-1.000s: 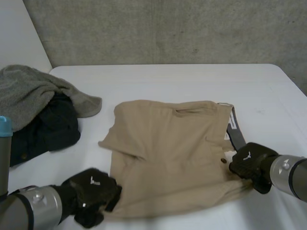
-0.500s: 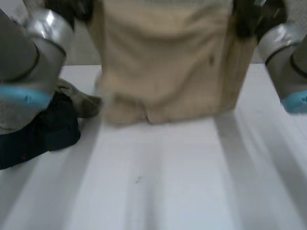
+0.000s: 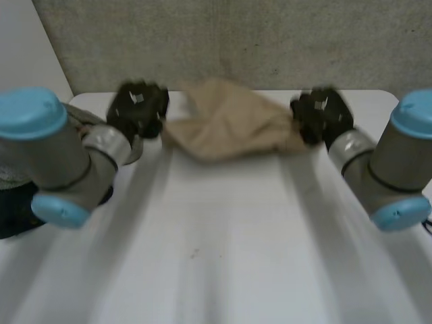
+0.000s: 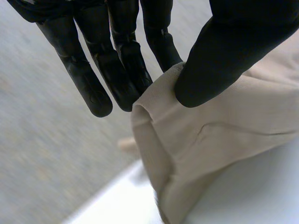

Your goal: Fold the laundry.

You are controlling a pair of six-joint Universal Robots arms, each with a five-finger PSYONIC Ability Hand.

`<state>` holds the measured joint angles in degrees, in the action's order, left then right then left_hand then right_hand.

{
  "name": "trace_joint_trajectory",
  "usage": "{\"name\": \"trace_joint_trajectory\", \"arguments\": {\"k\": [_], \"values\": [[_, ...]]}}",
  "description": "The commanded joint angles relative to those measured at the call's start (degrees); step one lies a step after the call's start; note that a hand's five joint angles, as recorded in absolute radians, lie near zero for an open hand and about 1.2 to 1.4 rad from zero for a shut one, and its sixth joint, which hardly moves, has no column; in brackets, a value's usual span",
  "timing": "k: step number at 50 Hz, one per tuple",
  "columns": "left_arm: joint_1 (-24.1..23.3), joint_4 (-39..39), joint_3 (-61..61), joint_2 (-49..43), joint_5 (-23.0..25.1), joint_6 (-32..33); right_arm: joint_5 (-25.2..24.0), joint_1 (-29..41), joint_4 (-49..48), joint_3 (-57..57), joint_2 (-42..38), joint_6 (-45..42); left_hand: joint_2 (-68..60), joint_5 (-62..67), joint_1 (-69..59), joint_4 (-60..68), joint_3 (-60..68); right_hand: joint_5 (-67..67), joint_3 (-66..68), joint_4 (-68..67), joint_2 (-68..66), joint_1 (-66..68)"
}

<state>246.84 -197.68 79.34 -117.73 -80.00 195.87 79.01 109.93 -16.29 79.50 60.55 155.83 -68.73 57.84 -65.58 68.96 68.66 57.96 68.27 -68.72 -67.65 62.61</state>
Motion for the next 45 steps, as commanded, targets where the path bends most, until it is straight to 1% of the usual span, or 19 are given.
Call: {"name": "trace_joint_trajectory", "arguments": {"k": [1, 2, 3, 4, 5, 10, 16, 22, 28, 33, 34, 36, 38, 39, 41, 42, 43, 44, 45], "values": [[0.13, -0.42, 10.74, 1.1, 2.04, 1.7, 0.88, -2.17, 12.77, 5.4, -2.11, -9.14, -11.27, 12.16, -14.42, 11.04, 11.34, 9.68, 9.37, -8.92, -9.99, 15.04], [0.48, -0.42, 11.97, 1.88, 2.22, 1.97, 0.88, -2.52, 14.25, 5.31, -1.85, -9.06, -11.27, 12.16, -14.42, 11.04, 11.34, -0.67, -0.97, 1.42, 0.36, 4.69], [0.66, -0.42, 12.59, 2.5, 2.3, 2.06, 0.79, -3.05, 16.53, 4.79, -1.06, -8.53, -11.27, 12.16, -14.42, 11.04, 11.34, -21.75, -22.06, 22.51, 21.44, -16.39], [0.74, -0.42, 13.03, 2.94, 2.39, 2.14, 0.79, -3.31, 17.51, 4.61, -0.53, -8.09, -11.27, 12.16, -14.42, 11.04, 11.34, -29.29, -29.6, 30.05, 28.98, -23.93], [1.09, -0.42, 14.25, 4.08, 2.48, 2.15, 0.7, -3.58, 18.39, 4.26, 0.08, -7.48, -11.27, 12.16, -14.42, 11.04, 11.34, -33.86, -34.17, 34.62, 33.55, -28.5], [1.45, -0.42, 16.9, 7.34, 3.27, 2.15, -0.96, -5.16, 22.17, 1.02, 4.12, -3.09, -11.27, 12.16, -14.42, 11.04, 11.34, -37.6, -37.91, 38.36, 37.29, -32.24], [1.98, -0.43, 19.18, 9.53, 4.94, 1.88, -3.16, -5.25, 27.71, -3.73, 3.87, -2.11, -11.27, 12.16, -14.42, 11.04, 11.34, -38.11, -38.42, 38.87, 37.8, -32.76], [1.8, -0.51, 20.59, 10.15, 5.12, 1.79, -3.6, -3.85, 33.95, -9.01, -0.78, -4.83, -11.27, 12.16, -14.42, 11.04, 11.34, -35.26, -35.57, 36.02, 34.95, -29.9], [1.71, -0.6, 20.68, 10.15, 4.85, 1.71, -3.17, -1.39, 35.89, -10.77, -5.96, -7.56, -11.27, 12.16, -14.42, 11.04, 11.34, -34.75, -35.06, 35.51, 34.44, -29.39], [2.24, -0.69, 20.07, 10.07, 4.94, 1.71, -1.68, -0.24, 35.28, -10.07, -8.25, -8.79, -11.27, 12.16, -14.42, 11.04, 11.34, -33.75, -34.06, 34.51, 33.44, -28.39], [2.41, -0.51, 19.89, 9.98, 4.94, 1.71, -1.32, -0.15, 34.93, -9.89, -8.61, -8.7, -11.27, 12.16, -14.42, 11.04, 11.34, -31.74, -32.05, 32.5, 31.43, -26.38], [2.5, -0.43, 19.89, 10.06, 4.94, 1.44, -0.18, -0.06, 32.82, -9.37, -9.14, -8.79, -11.27, 12.16, -14.42, 11.04, 11.34, -14.64, -14.95, 15.39, 14.33, -9.28], [2.5, 0.1, 20.07, 10.24, 5.12, 1.09, 0.79, -0.15, 30.72, -8.67, -9.14, -8.79, -11.27, 12.16, -14.42, 11.04, 11.34, 8.87, 8.56, -8.11, -9.18, 14.23], [2.5, 0.54, 20.15, 10.33, 5.12, 0.92, 2.1, -0.33, 28.18, -7.7, -8.62, -8.7, -11.27, 12.16, -14.42, 11.04, 11.34, 12.0, 11.7, -11.25, -12.31, 17.36], [2.5, 2.29, 20.42, 10.68, 5.21, 1.26, 3.42, -0.5, 26.32, -6.3, -7.48, -8.97, -11.27, 12.16, -14.42, 11.04, 11.34, 12.04, 11.73, -11.28, -12.35, 17.39], [2.59, 3.26, 20.59, 10.94, 5.21, 1.27, 4.3, -0.68, 24.92, -4.37, -5.47, -8.79, -11.27, 12.16, -14.42, 11.04, 11.34, 12.04, 11.73, -11.28, -12.35, 17.39], [2.59, 4.31, 20.77, 11.29, 5.21, 1.35, 4.65, -0.85, 24.47, -3.31, -4.23, -8.88, -11.27, 12.16, -14.42, 11.04, 11.34, 12.04, 11.73, -11.28, -12.35, 17.39], [2.85, 7.63, 21.29, 12.51, 5.47, 1.7, 4.74, -1.2, 24.03, -1.82, -2.56, -8.88, -11.27, 12.16, -14.42, 11.04, 11.34, 12.04, 11.73, -11.28, -12.35, 17.39], [2.94, 8.79, 21.47, 13.05, 5.56, 1.79, 4.31, -1.82, 23.5, 0.63, 0.32, -9.31, -11.27, 12.16, -14.42, 11.04, 11.34, 12.04, 11.73, -11.28, -12.35, 17.39]]}}
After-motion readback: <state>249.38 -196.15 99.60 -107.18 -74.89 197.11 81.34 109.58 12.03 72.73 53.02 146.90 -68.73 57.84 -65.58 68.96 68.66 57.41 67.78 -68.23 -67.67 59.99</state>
